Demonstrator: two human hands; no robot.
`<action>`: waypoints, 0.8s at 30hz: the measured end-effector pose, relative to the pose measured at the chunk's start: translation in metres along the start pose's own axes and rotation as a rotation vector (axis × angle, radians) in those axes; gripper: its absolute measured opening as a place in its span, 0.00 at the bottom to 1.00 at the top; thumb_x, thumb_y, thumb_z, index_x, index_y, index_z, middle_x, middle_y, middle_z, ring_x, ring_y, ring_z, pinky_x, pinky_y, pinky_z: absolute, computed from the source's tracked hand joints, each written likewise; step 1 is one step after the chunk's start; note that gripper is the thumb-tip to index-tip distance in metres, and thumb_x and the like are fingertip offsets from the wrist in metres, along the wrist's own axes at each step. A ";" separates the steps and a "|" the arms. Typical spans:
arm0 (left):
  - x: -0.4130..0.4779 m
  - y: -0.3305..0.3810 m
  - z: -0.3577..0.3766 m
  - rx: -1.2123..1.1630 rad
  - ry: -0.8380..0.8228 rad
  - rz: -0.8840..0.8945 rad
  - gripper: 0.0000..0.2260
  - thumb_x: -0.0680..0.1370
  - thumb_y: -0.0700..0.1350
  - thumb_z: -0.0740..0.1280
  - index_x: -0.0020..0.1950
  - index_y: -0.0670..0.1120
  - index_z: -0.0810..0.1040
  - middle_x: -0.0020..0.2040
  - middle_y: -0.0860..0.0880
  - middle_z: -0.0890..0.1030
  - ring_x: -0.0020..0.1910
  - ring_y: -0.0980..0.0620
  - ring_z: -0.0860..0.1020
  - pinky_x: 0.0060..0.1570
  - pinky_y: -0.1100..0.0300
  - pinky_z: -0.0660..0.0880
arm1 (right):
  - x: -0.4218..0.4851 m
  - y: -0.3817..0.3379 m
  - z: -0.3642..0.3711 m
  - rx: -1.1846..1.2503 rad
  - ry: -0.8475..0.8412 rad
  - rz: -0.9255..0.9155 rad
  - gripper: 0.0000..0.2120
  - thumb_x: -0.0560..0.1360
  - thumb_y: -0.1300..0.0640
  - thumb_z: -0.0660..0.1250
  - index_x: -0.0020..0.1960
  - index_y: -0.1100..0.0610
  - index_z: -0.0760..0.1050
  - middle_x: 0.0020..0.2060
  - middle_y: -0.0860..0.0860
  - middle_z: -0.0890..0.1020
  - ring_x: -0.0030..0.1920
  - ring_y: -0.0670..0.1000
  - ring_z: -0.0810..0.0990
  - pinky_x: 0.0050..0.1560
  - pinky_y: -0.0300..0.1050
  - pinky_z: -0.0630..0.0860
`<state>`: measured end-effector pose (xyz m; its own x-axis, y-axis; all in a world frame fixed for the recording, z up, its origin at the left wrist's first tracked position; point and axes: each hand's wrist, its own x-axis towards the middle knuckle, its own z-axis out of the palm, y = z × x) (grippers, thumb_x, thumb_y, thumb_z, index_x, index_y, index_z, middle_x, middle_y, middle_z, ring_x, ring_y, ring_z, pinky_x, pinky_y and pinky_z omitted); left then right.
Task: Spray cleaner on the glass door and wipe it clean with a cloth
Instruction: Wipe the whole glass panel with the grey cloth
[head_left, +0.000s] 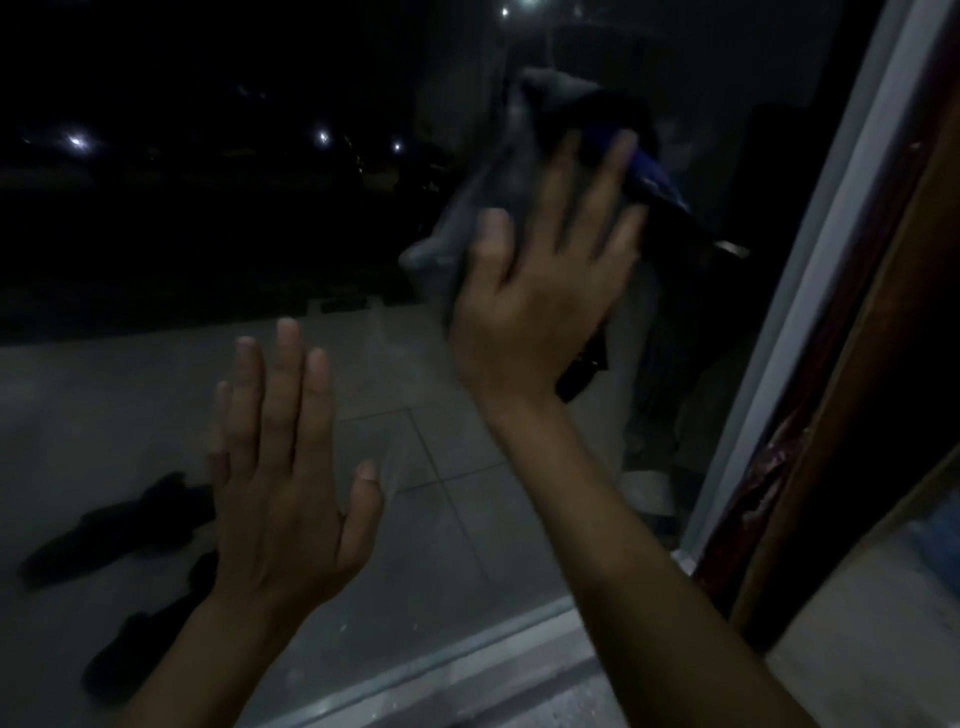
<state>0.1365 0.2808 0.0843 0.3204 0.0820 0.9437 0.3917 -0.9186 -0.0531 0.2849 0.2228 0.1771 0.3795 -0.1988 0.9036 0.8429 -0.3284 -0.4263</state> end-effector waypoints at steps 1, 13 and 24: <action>0.005 0.000 -0.003 -0.005 0.026 -0.006 0.29 0.78 0.50 0.53 0.76 0.39 0.51 0.75 0.37 0.52 0.77 0.44 0.46 0.73 0.41 0.51 | -0.009 -0.016 0.000 0.015 -0.044 -0.077 0.27 0.80 0.42 0.51 0.74 0.54 0.66 0.74 0.60 0.64 0.73 0.67 0.62 0.71 0.64 0.58; 0.012 -0.008 -0.010 -0.014 0.033 0.042 0.31 0.76 0.49 0.55 0.76 0.40 0.51 0.79 0.47 0.46 0.77 0.43 0.48 0.74 0.42 0.49 | -0.064 0.097 -0.020 -0.021 -0.257 -0.466 0.23 0.82 0.43 0.47 0.75 0.46 0.56 0.77 0.55 0.56 0.73 0.64 0.58 0.72 0.67 0.54; 0.024 0.001 0.022 0.000 -0.097 -0.075 0.37 0.73 0.48 0.61 0.76 0.34 0.52 0.77 0.34 0.51 0.76 0.34 0.48 0.70 0.31 0.49 | -0.049 0.049 -0.016 0.055 -0.223 -0.212 0.28 0.80 0.39 0.46 0.75 0.50 0.60 0.76 0.57 0.58 0.75 0.66 0.57 0.73 0.64 0.53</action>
<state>0.1633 0.2908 0.0998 0.3720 0.1871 0.9092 0.4176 -0.9085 0.0161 0.3012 0.2018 0.1118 0.2622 0.0782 0.9618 0.9292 -0.2895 -0.2298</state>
